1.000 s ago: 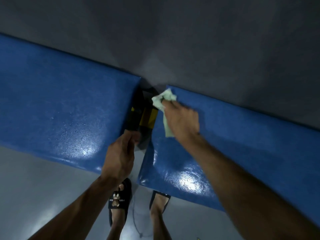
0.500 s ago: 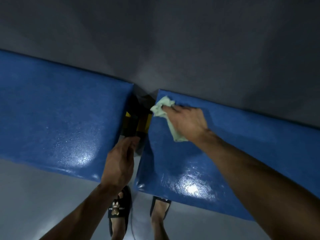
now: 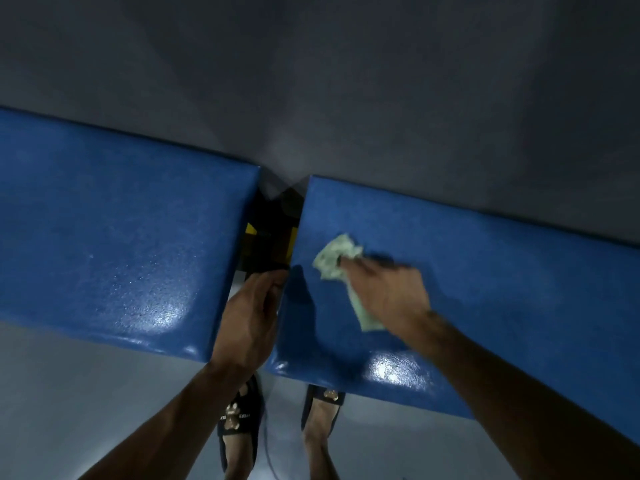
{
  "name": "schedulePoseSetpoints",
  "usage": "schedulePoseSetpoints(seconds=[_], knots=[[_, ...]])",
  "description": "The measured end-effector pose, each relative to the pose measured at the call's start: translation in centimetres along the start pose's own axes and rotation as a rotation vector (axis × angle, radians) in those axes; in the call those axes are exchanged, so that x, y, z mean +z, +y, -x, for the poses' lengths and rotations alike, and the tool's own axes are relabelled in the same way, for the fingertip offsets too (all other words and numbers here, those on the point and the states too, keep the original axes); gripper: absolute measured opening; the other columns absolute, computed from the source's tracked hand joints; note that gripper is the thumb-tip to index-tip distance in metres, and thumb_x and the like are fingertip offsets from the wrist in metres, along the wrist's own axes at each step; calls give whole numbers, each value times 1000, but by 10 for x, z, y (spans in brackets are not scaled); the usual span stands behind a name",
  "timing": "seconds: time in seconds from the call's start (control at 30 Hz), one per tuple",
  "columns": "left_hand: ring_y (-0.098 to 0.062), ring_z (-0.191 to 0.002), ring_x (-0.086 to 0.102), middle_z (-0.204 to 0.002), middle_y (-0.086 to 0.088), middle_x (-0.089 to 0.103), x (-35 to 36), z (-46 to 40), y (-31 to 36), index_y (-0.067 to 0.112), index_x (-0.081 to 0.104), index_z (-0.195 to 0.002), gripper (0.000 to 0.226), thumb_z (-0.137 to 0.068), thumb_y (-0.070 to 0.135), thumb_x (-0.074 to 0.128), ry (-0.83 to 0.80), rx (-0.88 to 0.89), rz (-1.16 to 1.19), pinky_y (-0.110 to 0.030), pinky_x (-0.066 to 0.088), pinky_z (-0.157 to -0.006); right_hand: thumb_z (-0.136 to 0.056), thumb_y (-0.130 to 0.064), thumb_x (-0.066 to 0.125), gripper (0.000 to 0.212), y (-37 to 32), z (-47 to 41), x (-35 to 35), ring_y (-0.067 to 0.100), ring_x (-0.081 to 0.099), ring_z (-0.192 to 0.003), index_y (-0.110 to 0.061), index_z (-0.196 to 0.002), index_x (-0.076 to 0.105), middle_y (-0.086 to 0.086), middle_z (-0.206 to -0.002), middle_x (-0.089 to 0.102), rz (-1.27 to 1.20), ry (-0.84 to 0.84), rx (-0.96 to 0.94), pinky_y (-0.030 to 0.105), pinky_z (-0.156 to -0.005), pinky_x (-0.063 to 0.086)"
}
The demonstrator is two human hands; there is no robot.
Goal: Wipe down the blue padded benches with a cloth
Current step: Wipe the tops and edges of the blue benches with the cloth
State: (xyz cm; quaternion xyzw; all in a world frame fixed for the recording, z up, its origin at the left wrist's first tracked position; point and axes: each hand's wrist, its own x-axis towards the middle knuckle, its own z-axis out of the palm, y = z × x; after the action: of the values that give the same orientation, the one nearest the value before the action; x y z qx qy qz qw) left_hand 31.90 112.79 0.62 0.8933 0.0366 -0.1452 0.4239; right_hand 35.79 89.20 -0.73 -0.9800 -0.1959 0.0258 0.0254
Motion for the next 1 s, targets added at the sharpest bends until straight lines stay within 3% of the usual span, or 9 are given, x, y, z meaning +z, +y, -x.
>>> schedulePoseSetpoints(seconds=[0.13,0.27,0.43,0.57,0.7,0.8,0.87,0.93,1.0], knots=[[-7,-106,62,-126,7,62,5,2,-3,28,57,-133,54,-93,51,27,-55,-1,-20,-24,53,-89,-88,-21,58,16,39,-49,-7,30,65,-53,-23,-98,71,7,-66,67,54,146,505,29,-50,46],[-9,-112,62,-127,6,63,9,8,-8,26,56,-133,38,-103,35,35,-42,-15,5,-33,53,-96,-99,-22,40,27,39,-83,-8,35,65,-97,-21,-114,63,12,-106,68,-117,-9,788,37,-80,47],[-9,-111,62,-126,8,63,11,16,-17,29,55,-134,38,-103,33,34,-44,-24,-6,-36,54,-94,-101,-29,39,27,1,-98,-5,36,66,-95,-29,-119,60,8,-108,69,-180,-30,610,39,-77,48],[-9,-104,66,-117,10,67,8,18,-19,30,58,-126,35,-101,26,35,-9,-62,24,-40,57,-90,-87,-22,61,22,-49,-34,0,22,66,-59,-28,-107,65,-3,-84,70,-185,89,229,28,-48,47],[-7,-101,63,-115,9,66,3,21,-14,17,63,-124,36,-100,14,37,33,-58,-51,-13,48,-87,-90,-22,59,23,-99,84,18,15,59,-62,-27,-111,62,-7,-96,65,-320,-22,-141,30,-52,51],[5,-99,55,-117,7,64,0,22,-12,13,63,-126,35,-102,6,38,8,-53,-76,4,37,-82,-83,-30,63,36,-73,97,18,15,61,-71,-31,-118,58,-9,-100,65,-253,-73,-370,28,-64,53],[9,-100,52,-115,9,62,-1,21,-10,11,64,-125,35,-102,1,40,8,-44,-73,6,35,-81,-79,-30,60,38,-40,60,12,16,61,-63,-34,-117,55,-8,-95,65,-191,-54,-346,29,-57,52],[11,-101,49,-113,10,60,-1,20,-9,10,64,-125,34,-101,-1,42,8,-32,-71,7,33,-80,-80,-27,54,35,-3,13,9,21,63,-58,-33,-114,58,-4,-84,66,-90,49,-118,29,-47,49],[11,-101,49,-113,10,61,-2,19,-9,10,64,-125,34,-101,-1,43,14,-31,-73,7,33,-81,-79,-21,64,30,21,-16,5,26,63,-54,-31,-107,64,-1,-76,66,-37,147,167,28,-43,44]])
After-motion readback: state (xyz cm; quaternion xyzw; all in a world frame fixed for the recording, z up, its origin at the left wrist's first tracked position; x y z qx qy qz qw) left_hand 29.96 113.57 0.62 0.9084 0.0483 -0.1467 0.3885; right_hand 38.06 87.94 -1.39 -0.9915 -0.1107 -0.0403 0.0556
